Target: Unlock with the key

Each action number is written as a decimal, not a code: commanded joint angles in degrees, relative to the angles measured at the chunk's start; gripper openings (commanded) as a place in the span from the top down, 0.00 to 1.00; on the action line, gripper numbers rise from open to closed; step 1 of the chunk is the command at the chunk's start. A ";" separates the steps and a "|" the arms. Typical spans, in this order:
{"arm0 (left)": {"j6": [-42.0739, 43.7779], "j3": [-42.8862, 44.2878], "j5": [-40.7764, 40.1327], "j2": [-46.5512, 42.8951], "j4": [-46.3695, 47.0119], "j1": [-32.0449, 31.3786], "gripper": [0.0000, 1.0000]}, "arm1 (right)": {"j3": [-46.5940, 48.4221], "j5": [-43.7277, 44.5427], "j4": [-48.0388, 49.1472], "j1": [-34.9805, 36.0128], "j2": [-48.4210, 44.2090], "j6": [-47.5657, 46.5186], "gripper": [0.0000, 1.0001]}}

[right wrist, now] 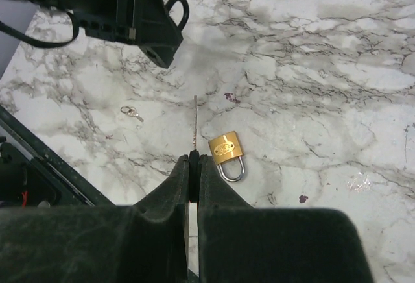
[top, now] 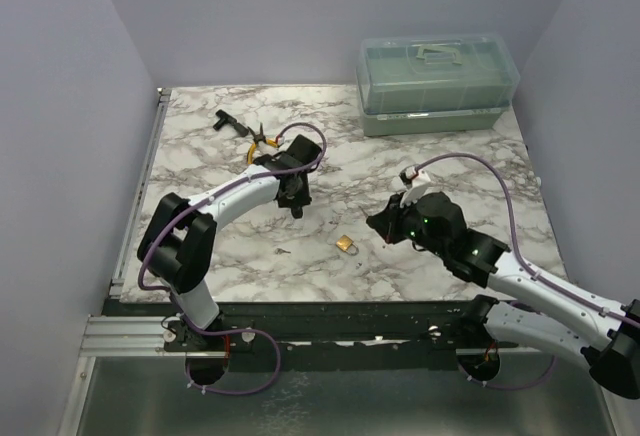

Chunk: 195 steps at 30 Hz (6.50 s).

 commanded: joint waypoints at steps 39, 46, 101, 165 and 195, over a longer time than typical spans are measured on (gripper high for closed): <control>-11.92 28.05 18.88 12.87 -29.43 15.29 1.00 | 35.53 6.69 -5.00 11.09 44.44 -22.04 0.99; -13.64 27.90 14.70 10.95 -29.53 15.34 1.00 | 40.82 7.36 -7.18 12.11 49.59 -21.23 0.99; -12.23 25.33 19.46 10.00 -26.54 15.35 1.00 | 47.13 15.34 -1.48 13.25 59.38 -21.46 1.00; -15.29 18.66 21.30 -0.86 -17.00 15.17 1.00 | 53.29 36.68 13.00 14.35 65.77 -17.84 1.00; -32.73 16.83 2.90 -2.56 -20.56 -1.07 1.00 | 32.36 37.49 27.91 14.22 53.52 -18.17 1.00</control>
